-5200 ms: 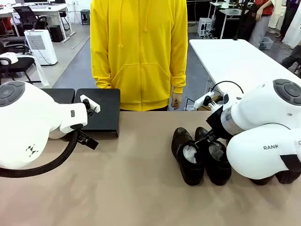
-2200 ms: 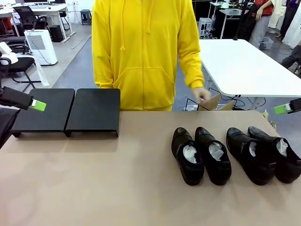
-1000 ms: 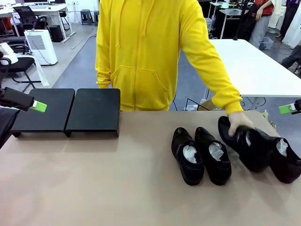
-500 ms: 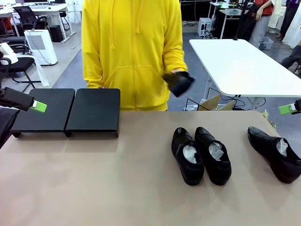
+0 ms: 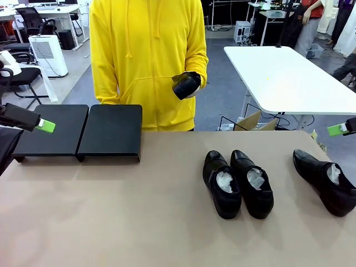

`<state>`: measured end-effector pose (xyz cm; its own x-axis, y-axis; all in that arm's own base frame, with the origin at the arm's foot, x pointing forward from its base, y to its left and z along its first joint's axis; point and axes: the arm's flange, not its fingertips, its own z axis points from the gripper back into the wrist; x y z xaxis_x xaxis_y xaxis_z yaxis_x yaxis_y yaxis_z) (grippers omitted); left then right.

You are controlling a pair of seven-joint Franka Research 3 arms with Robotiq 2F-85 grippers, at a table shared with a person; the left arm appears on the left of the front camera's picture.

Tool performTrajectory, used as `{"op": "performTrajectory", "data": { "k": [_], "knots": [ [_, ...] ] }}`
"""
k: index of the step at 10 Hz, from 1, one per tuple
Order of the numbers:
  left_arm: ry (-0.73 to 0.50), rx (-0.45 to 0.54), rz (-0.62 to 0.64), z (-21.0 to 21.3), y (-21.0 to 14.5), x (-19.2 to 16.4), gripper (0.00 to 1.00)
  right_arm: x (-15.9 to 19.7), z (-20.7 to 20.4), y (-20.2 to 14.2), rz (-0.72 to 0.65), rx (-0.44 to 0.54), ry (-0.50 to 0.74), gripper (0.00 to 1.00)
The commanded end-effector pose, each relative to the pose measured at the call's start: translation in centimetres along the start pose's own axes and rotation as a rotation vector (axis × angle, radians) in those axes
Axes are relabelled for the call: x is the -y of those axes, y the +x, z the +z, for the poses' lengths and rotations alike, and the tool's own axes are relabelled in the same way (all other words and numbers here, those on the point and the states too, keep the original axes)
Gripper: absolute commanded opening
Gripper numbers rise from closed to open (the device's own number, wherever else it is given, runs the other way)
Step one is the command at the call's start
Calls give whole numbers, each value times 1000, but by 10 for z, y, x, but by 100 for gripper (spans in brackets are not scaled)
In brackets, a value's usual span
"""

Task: Organize the shoes by placing them on the stand.
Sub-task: Pick up one Shoe and place it in the middle of the table.

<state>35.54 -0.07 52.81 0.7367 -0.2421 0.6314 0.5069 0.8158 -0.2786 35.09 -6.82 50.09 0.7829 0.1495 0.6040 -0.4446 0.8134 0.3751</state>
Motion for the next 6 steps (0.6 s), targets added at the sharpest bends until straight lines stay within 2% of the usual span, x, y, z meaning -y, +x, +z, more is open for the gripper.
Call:
{"op": "performTrajectory", "data": {
  "k": [1,4,6],
  "knots": [
    [-15,8,-11,0,0,-1,100,-26,-3,8,-25,-57,-76,100],
    [-15,8,-11,0,0,-1,100,-80,-24,21,-40,-124,-198,100],
    [-15,8,-11,0,0,-1,100,-120,-39,23,64,-221,-294,100]
  ]
}}
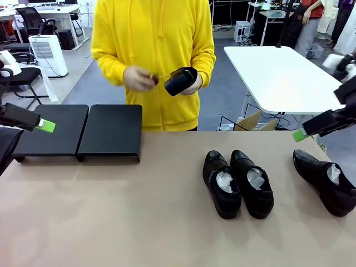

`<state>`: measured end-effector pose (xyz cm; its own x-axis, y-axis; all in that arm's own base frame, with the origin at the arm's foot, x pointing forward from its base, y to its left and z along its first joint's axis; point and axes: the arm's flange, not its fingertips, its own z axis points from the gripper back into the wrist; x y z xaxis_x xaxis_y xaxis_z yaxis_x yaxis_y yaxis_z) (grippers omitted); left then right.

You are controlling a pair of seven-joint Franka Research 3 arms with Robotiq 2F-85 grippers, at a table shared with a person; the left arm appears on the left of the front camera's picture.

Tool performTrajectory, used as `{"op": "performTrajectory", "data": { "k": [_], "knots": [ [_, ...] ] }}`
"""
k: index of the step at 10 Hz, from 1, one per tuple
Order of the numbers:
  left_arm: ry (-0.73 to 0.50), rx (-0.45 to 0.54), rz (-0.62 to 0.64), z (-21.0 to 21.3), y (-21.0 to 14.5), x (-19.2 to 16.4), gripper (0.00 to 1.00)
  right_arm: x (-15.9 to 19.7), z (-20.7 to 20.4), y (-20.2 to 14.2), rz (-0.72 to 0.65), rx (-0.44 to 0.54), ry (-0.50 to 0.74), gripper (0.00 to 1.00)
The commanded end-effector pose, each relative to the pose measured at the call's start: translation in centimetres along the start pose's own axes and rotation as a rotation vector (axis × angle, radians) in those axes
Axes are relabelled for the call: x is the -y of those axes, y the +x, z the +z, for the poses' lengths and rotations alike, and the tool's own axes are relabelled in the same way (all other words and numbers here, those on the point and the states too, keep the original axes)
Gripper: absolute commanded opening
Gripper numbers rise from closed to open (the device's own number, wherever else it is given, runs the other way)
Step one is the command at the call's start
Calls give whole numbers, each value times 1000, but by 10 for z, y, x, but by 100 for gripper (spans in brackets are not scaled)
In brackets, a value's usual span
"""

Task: Organize the shoes by placing them on the stand.
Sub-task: Pick up one Shoe and place it in the middle of the table.

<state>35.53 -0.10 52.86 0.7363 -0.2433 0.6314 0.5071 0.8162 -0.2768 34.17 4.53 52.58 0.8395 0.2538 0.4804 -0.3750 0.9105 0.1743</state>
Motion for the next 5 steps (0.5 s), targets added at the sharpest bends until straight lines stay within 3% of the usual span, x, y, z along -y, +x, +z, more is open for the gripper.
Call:
{"op": "performTrajectory", "data": {
  "k": [1,5],
  "knots": [
    [-17,9,-10,0,0,-2,100,23,4,-3,-37,38,57,100],
    [-17,9,-10,0,0,-2,100,15,5,-3,-42,16,26,100]
  ]
}}
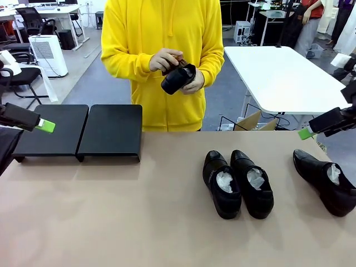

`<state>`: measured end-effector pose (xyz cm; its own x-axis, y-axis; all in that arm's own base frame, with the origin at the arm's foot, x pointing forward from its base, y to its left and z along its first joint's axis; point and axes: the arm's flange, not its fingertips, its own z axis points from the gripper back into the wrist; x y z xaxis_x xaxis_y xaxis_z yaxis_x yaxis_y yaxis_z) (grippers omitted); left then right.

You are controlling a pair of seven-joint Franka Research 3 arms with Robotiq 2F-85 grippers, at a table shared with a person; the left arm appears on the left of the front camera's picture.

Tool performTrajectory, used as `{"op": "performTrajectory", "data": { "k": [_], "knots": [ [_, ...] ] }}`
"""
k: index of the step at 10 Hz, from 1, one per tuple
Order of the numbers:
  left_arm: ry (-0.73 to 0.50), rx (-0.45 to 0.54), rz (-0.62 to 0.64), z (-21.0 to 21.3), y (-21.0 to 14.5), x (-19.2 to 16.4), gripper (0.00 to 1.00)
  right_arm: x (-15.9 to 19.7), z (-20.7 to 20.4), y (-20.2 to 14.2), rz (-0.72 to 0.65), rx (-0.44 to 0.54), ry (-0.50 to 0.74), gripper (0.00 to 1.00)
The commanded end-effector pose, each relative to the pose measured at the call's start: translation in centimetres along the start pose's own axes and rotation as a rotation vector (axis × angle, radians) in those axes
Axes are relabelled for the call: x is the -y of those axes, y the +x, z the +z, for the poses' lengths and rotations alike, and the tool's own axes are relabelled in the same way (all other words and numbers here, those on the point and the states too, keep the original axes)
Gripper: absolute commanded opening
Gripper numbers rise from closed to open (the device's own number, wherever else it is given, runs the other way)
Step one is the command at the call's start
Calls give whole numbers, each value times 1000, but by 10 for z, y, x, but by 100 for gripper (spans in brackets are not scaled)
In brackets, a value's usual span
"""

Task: Organize the shoes by placing them on the stand.
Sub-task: Pick up one Shoe and place it in the middle of the table.

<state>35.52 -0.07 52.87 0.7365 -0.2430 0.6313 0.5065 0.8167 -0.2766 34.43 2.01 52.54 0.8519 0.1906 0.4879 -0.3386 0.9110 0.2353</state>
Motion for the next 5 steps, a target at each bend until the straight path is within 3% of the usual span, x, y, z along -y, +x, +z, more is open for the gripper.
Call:
{"op": "performTrajectory", "data": {
  "k": [1,5],
  "knots": [
    [-17,9,-10,0,0,-1,100,-28,1,4,-63,-104,-149,100],
    [-17,9,-10,0,0,-1,100,-91,21,-2,-192,-173,-492,100]
  ]
}}
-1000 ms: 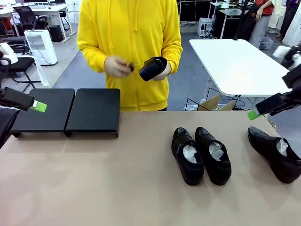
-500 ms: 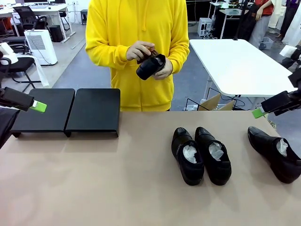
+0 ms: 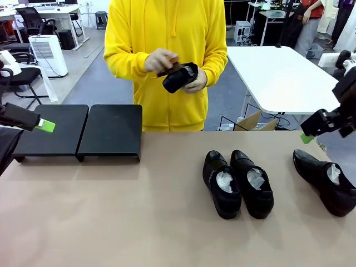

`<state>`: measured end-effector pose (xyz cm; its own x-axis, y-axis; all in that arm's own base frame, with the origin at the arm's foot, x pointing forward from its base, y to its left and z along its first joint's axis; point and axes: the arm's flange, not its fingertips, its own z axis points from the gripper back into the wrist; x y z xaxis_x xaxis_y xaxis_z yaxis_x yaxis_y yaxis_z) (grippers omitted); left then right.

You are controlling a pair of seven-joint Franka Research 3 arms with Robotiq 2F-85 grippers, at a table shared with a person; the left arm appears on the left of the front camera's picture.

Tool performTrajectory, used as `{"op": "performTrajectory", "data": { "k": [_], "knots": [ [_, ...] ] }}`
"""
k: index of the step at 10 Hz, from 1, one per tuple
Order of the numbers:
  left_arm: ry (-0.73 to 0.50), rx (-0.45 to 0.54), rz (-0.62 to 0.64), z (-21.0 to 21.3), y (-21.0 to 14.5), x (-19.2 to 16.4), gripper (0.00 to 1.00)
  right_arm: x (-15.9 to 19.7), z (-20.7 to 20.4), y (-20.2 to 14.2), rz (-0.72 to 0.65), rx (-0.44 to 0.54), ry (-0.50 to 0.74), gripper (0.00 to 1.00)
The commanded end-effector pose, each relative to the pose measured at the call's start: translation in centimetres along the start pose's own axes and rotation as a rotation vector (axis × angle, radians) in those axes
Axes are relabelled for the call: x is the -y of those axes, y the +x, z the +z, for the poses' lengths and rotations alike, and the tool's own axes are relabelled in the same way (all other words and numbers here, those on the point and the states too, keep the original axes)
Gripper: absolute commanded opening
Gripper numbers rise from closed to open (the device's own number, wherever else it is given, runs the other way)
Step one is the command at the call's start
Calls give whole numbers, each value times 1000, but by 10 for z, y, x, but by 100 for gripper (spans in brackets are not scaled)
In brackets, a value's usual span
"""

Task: Organize the shoes by placing them on the stand.
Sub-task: Pick up one Shoe and place it in the middle of the table.

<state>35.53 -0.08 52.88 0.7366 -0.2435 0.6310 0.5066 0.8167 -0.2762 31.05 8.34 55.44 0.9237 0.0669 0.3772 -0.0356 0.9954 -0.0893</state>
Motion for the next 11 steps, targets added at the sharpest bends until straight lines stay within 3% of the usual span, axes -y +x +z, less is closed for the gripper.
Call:
{"op": "performTrajectory", "data": {
  "k": [1,5,8,10,11],
  "knots": [
    [-18,9,-10,0,0,-2,100,-29,8,-2,-62,-89,-121,100],
    [-18,9,-10,0,0,-2,100,-94,-32,4,63,-190,18,100],
    [-18,9,-10,0,0,-2,100,-125,-77,11,60,-278,130,100],
    [-18,9,-10,0,0,-2,100,-139,-98,11,40,-310,115,100],
    [-18,9,-10,0,0,-2,100,-143,-104,11,9,-288,91,84]
  ]
}}
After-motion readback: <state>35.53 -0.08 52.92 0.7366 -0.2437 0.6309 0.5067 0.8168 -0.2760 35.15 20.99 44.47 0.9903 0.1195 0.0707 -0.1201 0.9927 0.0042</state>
